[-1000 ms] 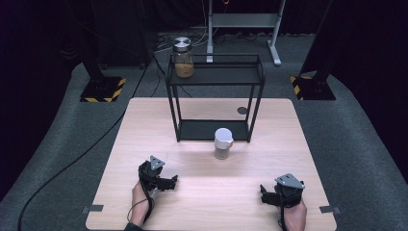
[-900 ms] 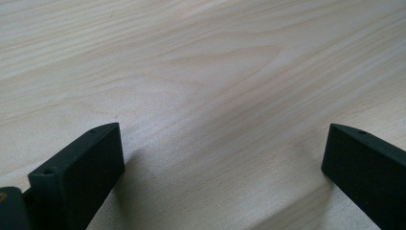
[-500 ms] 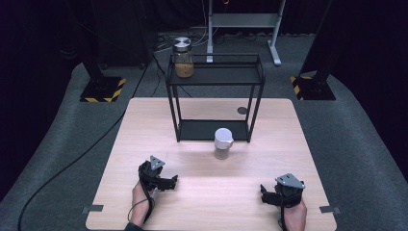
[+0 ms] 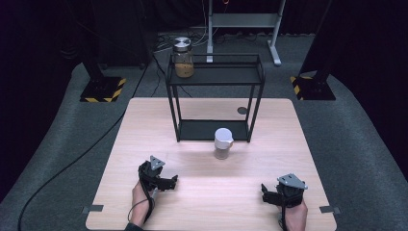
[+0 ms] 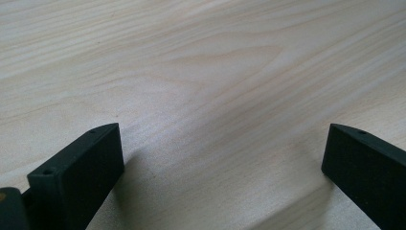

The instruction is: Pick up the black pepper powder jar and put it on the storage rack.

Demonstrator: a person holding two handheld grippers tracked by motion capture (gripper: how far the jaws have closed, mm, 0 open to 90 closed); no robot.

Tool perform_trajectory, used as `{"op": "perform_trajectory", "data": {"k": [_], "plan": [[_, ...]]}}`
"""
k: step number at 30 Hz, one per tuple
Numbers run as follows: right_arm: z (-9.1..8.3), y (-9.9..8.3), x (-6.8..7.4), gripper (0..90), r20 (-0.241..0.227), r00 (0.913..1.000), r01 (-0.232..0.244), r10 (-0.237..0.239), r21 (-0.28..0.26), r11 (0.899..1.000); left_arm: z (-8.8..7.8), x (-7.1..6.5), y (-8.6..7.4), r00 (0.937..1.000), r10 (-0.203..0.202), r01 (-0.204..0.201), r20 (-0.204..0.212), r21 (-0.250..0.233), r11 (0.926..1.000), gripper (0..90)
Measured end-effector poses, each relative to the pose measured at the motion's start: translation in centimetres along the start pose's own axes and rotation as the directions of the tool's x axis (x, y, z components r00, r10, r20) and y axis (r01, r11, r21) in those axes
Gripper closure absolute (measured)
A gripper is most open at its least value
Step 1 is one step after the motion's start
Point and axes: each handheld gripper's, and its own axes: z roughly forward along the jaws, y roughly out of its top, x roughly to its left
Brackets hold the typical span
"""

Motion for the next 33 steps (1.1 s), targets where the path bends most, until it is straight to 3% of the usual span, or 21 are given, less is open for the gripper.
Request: {"op": "perform_trajectory", "data": {"k": [15, 19, 21, 23, 25, 28, 33], "plan": [[0.0, 0.0, 0.1, 0.0, 0.021, 0.9994, -0.027, 0.027, -0.002, 1.0, 0.0, 0.0, 0.0, 1.0, -0.006, 0.006, -0.001, -0.001, 1.0, 0.0], [-0.3, -0.2, 0.1, 0.0, 0.032, 0.9884, -0.148, 0.148, -0.02, 0.989, 0.0, 0.0, 0.0, 1.0, -0.004, 0.004, -0.002, 0.0, 1.0, 0.0], [-0.5, -0.2, 0.9, 0.0, 0.043, 0.985, -0.165, 0.167, -0.049, 0.985, 0.0, -0.1, 0.0, 1.0, -0.006, 0.006, -0.002, -0.001, 1.0, 0.0], [-0.5, 0.1, 1.5, 0.0, 0.026, 0.9857, -0.164, 0.166, -0.077, 0.983, 0.0, -0.1, 0.0, 1.0, -0.006, 0.006, -0.002, -0.001, 1.0, 0.0], [-0.2, -0.1, 2.0, 0.0, -0.012, 0.9865, -0.163, 0.163, -0.138, 0.977, 0.0, -0.1, 0.0, 1.0, -0.007, 0.007, -0.003, -0.001, 1.0, 0.0], [0.7, 0.5, 3.3, 0.0, -0.049, 0.9901, -0.139, 0.132, -0.197, 0.971, 0.0, -0.1, -0.1, 1.0, -0.008, 0.008, -0.004, -0.002, 1.0, 0.0], [3.3, 2.8, 5.3, 0.0, -0.081, 0.9938, -0.091, 0.076, -0.199, 0.976, 0.0, -0.1, 0.0, 0.9999, -0.009, 0.009, -0.004, -0.001, 1.0, 0.0]]}}
